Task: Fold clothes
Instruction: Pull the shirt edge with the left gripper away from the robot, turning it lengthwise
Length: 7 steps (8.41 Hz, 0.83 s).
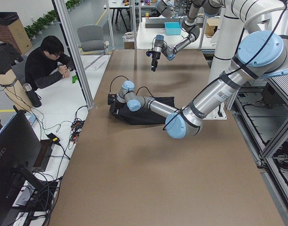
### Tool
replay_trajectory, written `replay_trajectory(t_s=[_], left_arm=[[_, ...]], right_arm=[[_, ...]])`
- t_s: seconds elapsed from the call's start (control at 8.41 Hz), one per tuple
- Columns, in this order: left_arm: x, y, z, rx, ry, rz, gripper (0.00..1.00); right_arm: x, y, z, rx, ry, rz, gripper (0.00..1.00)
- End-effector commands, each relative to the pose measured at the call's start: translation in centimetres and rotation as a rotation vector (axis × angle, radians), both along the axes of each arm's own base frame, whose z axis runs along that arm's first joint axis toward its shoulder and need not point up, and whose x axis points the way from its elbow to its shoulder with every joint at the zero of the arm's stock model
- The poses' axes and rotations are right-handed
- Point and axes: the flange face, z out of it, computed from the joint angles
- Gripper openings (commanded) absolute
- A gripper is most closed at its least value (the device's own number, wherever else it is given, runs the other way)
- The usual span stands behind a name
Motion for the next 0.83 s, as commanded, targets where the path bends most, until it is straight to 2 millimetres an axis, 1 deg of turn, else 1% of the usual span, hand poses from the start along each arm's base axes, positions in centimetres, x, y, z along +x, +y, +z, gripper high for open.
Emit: replay_trajectory(t_s=[0.0, 0.12, 0.36, 0.48, 0.59, 0.71], left_arm=[[0.3, -1.7, -1.9, 0.021, -0.019, -0.017, 0.45], [0.4, -1.7, -1.7, 0.034, -0.037, -0.044, 0.94], [-0.1, -2.0, -2.2, 0.044, -0.031, -0.055, 0.94], [-1.4, -2.8, -2.5, 0.043, -0.025, -0.069, 0.94], [-3.0, -3.5, -2.9, 0.047, -0.019, -0.081, 0.94], [-3.6, -3.4, -3.0, 0.049, -0.004, -0.071, 0.94]], right_arm=[[0.0, 0.0, -0.2, 0.002, -0.002, 0.001, 0.94], [-0.1, 0.1, -0.4, 0.008, -0.006, 0.0, 0.94], [-0.4, 0.2, -0.6, 0.012, -0.008, -0.007, 0.94], [-1.1, -0.1, -1.0, 0.004, 0.0, -0.016, 0.94], [-3.1, -1.5, -3.5, 0.006, 0.03, -0.034, 0.94], [-4.6, -3.3, -5.9, 0.012, 0.092, -0.045, 0.94]])
